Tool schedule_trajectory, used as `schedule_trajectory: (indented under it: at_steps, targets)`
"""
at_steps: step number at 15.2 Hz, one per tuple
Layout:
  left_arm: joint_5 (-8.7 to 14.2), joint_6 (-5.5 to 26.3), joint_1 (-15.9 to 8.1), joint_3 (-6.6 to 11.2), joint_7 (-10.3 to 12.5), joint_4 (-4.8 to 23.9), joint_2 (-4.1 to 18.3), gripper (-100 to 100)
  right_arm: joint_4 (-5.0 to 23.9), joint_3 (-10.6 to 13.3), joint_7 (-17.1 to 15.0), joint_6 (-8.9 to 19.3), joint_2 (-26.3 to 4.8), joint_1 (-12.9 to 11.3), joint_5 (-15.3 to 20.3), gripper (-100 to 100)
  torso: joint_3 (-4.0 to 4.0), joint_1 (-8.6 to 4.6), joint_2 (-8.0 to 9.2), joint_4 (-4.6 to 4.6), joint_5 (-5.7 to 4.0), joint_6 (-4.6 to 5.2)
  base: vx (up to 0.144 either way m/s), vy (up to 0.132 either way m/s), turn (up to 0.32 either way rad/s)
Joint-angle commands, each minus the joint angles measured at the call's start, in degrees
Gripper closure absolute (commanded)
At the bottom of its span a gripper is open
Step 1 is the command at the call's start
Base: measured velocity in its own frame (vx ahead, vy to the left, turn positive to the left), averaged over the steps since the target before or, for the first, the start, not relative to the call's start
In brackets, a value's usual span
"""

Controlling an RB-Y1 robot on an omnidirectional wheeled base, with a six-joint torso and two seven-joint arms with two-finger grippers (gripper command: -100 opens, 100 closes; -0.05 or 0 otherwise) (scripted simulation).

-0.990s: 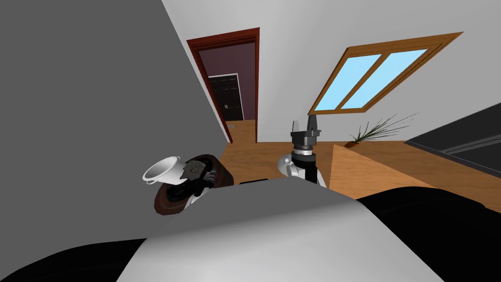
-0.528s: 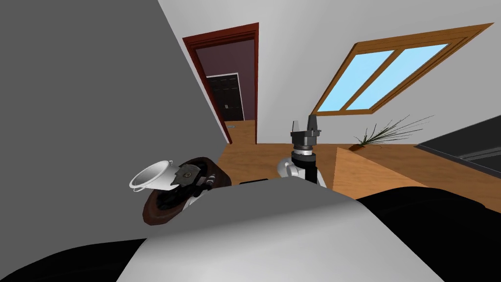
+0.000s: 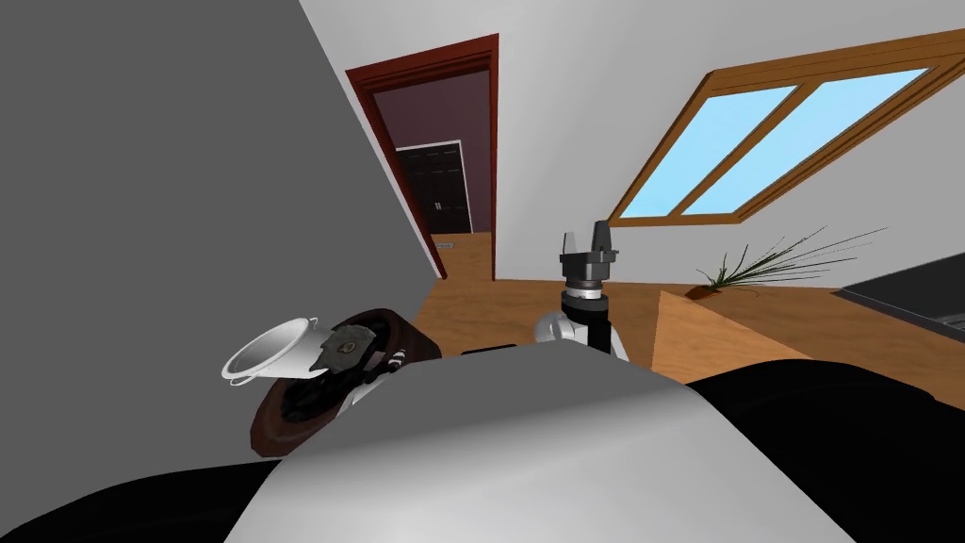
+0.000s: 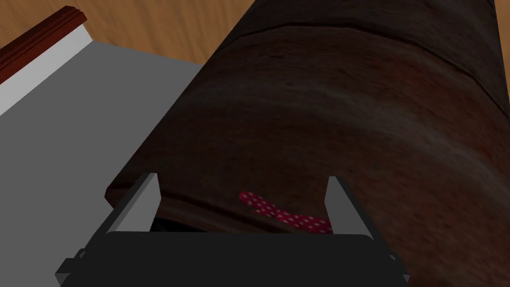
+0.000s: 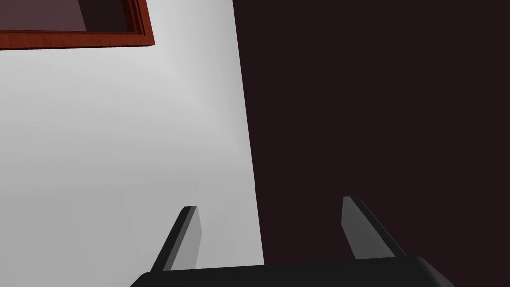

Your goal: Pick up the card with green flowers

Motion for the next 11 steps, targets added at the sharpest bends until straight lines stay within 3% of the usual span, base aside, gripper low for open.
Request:
schedule_trajectory:
  at_steps: [1,6,8,11]
  targets:
    - [-0.9,2.1,0.0,0.74,-0.1,1.2,0.0,-100,0.0,0.0,0.0,0.0,0.0,0.0,0.0,0,0.0,0.0,0.0,0.0,0.0,0.0,0.157,-0.114,0.068]
    - [-1.8,7.5,-0.7,3.32,-0.4,5.9,2.8,-100,0.0,0.0,0.0,0.0,0.0,0.0,0.0,0,-0.04,0.11,-0.06,-0.02,0.01,0.0,0.155,-0.081,0.061]
    - [-1.8,7.5,-0.7,3.32,-0.4,5.9,2.8,-100,0.0,0.0,0.0,0.0,0.0,0.0,0.0,0,0.02,0.18,0.05,0.0,0.03,0.0,0.098,-0.042,0.039]
    - [-2.4,10.2,-1.1,4.79,-0.5,8.2,4.5,-100,0.0,0.0,0.0,0.0,0.0,0.0,0.0,0,0.11,0.29,0.2,0.04,0.06,0.01,0.092,-0.043,0.046]
